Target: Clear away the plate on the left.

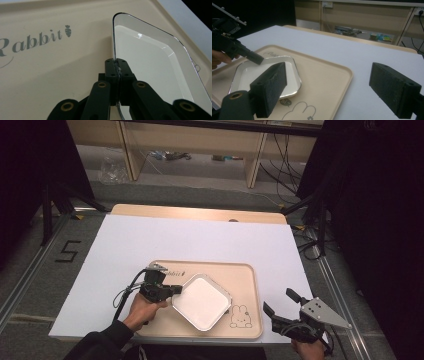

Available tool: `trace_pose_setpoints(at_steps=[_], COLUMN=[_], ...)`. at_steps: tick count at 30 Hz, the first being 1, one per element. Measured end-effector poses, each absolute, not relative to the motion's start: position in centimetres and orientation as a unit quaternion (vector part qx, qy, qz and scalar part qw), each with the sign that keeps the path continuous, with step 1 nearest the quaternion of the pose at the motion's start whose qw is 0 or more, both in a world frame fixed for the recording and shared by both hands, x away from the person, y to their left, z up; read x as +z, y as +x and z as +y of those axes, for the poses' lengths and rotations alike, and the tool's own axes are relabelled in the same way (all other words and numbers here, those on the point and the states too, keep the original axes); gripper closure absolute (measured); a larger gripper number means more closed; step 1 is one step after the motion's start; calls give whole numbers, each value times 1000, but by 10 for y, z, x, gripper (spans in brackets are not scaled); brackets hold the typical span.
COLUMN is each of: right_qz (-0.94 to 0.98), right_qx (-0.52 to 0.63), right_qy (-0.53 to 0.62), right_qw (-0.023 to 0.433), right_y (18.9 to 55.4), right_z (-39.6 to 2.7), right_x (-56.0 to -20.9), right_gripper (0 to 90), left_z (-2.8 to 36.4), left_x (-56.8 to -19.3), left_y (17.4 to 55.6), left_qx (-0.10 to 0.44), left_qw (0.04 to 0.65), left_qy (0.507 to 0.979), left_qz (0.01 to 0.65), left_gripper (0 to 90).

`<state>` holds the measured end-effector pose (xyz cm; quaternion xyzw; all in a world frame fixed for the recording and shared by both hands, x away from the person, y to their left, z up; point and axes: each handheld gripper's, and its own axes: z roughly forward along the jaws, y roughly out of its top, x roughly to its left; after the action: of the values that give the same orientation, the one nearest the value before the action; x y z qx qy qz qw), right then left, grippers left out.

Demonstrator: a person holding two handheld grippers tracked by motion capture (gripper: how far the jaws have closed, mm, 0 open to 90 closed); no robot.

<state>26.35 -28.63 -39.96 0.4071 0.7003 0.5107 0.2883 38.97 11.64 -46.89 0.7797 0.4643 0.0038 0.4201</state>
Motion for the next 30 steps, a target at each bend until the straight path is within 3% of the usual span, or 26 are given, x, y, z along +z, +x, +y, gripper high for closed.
trace_pose_setpoints(at_steps=[30], right_qz=[699], right_qx=[511], right_qy=[407], right_qw=[292], right_y=[264], right_z=[-287], right_x=[-400], right_gripper=[152], left_z=[115], left_x=[-474], left_y=[359], left_qx=[-9], left_qw=[368], left_qy=[812], left_qz=[453], left_gripper=[810])
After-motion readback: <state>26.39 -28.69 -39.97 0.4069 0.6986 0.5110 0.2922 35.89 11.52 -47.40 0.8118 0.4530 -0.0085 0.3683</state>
